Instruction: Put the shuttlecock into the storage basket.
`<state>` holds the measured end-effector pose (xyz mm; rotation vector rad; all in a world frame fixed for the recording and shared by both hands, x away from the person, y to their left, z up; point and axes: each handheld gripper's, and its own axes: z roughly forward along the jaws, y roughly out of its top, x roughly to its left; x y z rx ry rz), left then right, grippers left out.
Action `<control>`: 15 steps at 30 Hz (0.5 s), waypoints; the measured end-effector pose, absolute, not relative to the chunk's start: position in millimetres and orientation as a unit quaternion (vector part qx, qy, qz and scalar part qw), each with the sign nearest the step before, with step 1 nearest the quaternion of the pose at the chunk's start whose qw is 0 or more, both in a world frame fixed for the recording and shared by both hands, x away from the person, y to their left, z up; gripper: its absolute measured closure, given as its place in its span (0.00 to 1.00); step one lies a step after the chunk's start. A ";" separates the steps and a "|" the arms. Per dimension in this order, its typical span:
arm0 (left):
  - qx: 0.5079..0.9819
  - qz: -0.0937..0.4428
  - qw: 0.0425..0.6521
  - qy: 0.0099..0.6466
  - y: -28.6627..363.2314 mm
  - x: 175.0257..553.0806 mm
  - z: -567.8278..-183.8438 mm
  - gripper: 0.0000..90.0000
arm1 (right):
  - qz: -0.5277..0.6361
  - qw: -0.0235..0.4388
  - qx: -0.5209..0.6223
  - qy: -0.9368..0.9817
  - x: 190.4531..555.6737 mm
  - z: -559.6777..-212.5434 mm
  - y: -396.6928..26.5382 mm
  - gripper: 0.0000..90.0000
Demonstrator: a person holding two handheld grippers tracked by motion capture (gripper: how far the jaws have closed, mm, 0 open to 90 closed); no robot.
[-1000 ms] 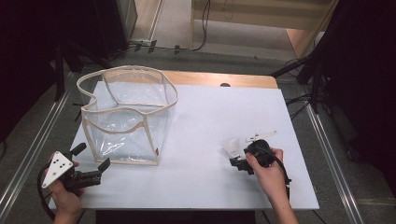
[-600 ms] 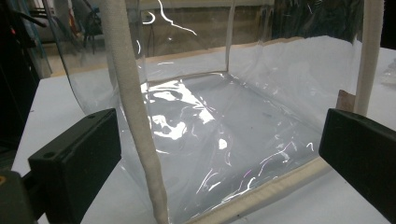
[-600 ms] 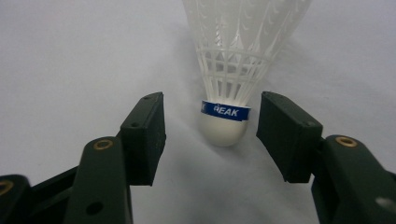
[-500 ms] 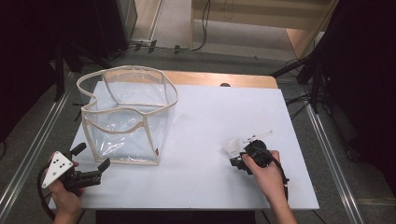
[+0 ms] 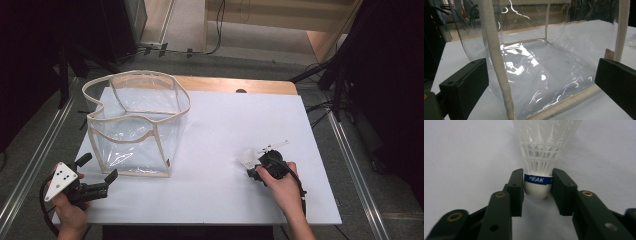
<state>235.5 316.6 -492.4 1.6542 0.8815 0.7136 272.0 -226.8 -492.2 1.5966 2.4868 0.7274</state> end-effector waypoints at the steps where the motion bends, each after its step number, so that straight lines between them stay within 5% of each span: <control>1: 0.695 0.300 0.538 0.371 316.7 235.5 -492.4 0.00 | 0.241 0.048 0.521 0.817 272.4 -492.6 -227.5 0.68; 15: 0.695 0.301 0.538 0.371 316.5 235.4 -492.5 0.00 | 0.257 0.053 0.515 0.816 269.7 -484.4 -229.5 0.69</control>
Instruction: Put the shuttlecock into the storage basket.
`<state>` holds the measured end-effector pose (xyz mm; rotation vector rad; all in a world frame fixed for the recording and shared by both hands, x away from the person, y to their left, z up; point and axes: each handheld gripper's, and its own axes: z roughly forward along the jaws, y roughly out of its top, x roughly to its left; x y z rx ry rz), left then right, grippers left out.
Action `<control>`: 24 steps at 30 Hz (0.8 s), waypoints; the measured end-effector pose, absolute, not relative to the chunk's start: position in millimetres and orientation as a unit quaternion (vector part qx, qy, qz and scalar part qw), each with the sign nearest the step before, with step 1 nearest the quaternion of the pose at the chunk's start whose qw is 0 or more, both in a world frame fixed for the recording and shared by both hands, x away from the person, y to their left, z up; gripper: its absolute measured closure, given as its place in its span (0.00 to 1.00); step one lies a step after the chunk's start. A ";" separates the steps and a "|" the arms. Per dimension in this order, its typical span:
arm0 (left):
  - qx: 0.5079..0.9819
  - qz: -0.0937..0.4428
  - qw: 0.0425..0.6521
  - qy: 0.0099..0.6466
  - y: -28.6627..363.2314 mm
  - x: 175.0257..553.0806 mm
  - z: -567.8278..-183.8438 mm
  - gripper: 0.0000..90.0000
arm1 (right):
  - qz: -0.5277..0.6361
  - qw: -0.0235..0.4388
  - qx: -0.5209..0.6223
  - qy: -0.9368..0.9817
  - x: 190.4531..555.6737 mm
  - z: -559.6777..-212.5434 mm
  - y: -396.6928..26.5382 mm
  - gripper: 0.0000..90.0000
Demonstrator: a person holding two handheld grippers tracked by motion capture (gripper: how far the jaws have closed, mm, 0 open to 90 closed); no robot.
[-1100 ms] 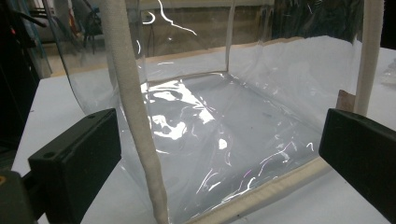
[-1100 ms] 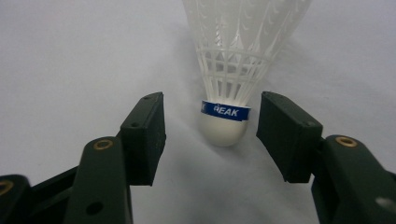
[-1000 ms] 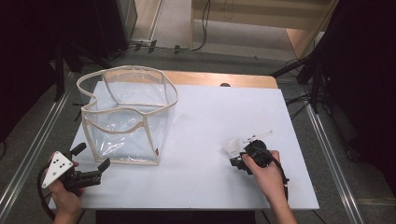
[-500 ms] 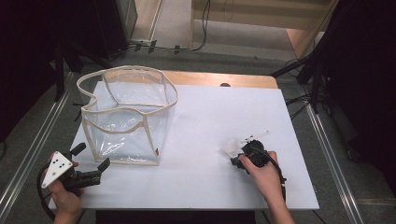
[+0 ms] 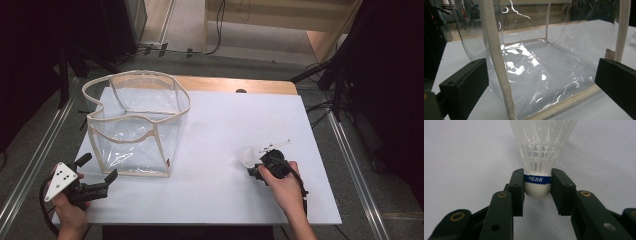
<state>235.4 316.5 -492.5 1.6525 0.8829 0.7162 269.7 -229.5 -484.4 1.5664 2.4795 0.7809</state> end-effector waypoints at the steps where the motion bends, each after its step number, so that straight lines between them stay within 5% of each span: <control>1: 0.695 0.301 0.538 0.371 316.5 235.4 -492.5 0.00 | 0.262 0.057 0.513 0.816 269.0 -482.1 -230.0 0.69; 24: 0.700 0.302 0.534 0.365 315.5 235.2 -492.4 0.00 | 0.332 0.113 0.492 0.797 265.8 -459.8 -224.5 0.69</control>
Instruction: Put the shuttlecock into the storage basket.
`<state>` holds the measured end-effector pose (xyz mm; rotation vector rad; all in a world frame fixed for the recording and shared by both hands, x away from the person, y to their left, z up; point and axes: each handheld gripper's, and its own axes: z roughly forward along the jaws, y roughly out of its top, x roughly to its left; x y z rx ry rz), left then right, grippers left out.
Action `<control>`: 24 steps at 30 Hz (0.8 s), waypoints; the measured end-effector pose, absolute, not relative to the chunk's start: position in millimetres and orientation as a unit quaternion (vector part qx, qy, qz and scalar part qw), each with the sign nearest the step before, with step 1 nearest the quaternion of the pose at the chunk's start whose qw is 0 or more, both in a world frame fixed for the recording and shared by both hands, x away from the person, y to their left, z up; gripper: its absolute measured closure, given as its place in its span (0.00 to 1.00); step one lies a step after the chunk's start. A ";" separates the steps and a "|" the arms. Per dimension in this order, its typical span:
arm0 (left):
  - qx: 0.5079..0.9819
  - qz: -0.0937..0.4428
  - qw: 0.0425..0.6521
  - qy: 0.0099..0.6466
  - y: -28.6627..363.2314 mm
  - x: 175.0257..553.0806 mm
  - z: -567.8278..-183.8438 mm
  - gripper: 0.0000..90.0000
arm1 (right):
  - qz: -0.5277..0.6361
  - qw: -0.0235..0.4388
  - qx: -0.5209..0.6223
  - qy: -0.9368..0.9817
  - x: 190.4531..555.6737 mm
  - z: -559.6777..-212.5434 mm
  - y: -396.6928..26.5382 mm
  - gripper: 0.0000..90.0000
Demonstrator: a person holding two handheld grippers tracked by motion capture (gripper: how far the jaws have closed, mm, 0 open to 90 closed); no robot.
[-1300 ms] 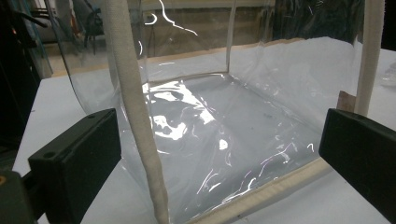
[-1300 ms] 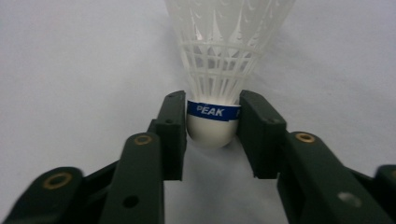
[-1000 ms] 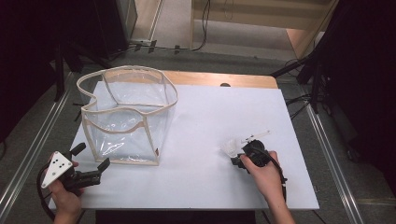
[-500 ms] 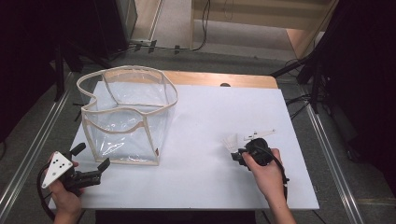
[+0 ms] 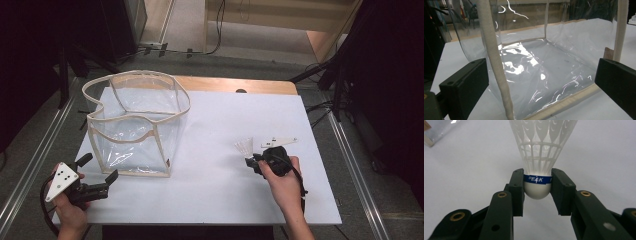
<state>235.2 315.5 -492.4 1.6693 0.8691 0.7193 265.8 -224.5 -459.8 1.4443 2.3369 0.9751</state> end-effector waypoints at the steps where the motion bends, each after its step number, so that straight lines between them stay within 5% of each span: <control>1: 0.701 0.302 0.534 0.365 315.4 235.2 -492.4 0.00 | 0.336 0.112 0.492 0.795 265.6 -459.0 -224.3 0.69; 24: 0.702 0.300 0.535 0.362 314.5 234.9 -492.5 0.00 | 0.376 0.141 0.476 0.782 266.5 -445.0 -222.0 0.69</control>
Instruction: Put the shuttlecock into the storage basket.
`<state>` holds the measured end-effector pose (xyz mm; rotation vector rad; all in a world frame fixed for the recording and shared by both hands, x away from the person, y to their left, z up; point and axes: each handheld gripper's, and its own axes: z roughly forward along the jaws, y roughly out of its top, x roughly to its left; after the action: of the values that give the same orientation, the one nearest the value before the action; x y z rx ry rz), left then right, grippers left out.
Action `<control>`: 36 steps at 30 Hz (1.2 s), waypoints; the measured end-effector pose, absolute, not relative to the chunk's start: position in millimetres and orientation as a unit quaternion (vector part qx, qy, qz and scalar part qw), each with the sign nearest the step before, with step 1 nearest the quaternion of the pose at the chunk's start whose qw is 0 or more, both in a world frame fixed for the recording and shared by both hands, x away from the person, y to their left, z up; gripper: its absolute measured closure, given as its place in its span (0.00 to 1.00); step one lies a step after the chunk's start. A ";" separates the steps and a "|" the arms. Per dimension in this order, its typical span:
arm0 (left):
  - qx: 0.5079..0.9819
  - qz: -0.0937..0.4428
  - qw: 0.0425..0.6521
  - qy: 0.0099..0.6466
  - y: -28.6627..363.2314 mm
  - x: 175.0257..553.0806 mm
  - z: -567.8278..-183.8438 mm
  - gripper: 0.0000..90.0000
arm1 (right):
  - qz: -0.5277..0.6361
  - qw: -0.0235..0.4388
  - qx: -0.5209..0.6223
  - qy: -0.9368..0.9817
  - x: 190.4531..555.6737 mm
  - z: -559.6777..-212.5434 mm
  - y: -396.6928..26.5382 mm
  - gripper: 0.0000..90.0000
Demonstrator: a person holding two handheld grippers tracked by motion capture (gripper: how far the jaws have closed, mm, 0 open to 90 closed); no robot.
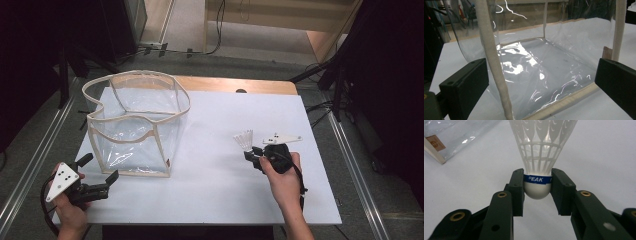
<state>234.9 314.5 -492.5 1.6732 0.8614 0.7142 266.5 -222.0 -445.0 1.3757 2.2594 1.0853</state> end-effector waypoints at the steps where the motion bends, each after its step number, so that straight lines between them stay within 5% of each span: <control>1: 0.702 0.300 0.535 0.361 314.4 234.9 -492.5 0.00 | 0.377 0.142 0.476 0.782 266.6 -444.5 -221.7 0.69; 36: 0.702 0.301 0.535 0.360 314.3 234.8 -492.5 0.00 | 0.445 0.190 0.429 0.763 266.9 -414.1 -208.8 0.69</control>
<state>234.8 314.3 -492.5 1.6733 0.8586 0.7166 266.9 -208.8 -414.1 1.2058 2.1440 1.2508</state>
